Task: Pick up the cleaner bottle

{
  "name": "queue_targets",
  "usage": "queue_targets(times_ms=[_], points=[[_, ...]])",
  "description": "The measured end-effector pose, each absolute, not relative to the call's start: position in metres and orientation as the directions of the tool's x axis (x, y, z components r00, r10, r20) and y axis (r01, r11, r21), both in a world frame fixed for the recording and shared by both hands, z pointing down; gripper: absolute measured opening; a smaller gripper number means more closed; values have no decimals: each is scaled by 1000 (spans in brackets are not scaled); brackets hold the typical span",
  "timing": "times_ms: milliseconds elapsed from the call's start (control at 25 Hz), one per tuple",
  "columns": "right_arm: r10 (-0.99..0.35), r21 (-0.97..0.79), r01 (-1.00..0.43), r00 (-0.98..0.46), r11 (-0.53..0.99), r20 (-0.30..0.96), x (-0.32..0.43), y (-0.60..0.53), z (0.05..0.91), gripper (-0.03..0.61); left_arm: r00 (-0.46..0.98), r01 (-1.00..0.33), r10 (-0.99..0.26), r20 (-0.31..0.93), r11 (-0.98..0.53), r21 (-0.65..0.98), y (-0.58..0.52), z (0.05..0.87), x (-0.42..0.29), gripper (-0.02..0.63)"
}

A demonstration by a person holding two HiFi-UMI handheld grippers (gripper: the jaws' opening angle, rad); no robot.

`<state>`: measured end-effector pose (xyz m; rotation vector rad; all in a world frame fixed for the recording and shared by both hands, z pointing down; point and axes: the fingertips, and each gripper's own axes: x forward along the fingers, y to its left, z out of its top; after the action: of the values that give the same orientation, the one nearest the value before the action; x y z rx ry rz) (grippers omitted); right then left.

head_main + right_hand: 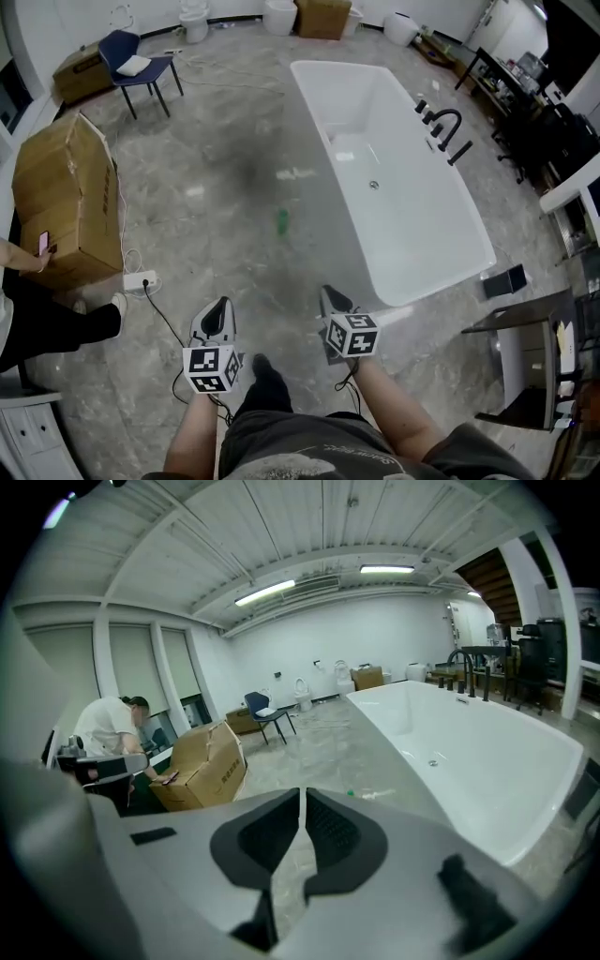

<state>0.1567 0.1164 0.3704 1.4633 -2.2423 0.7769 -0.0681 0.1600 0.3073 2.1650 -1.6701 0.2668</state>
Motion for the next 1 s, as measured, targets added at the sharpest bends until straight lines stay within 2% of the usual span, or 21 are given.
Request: queue_targets(times_ms=[440,760,1000], points=[[-717,-196,-951,-309,239,625,148,73,384,32,314,-942,-865,391,-233,240,99,324,-115,15],[-705,-217,-941,-339,261,623,123,20,404,32,273,-954,-877,396,-192,232,66,326,-133,15],[-709,-253,-934,-357,253,608,124,-48,435,33,272,-956,-861,430,-189,226,22,346,-122,15]])
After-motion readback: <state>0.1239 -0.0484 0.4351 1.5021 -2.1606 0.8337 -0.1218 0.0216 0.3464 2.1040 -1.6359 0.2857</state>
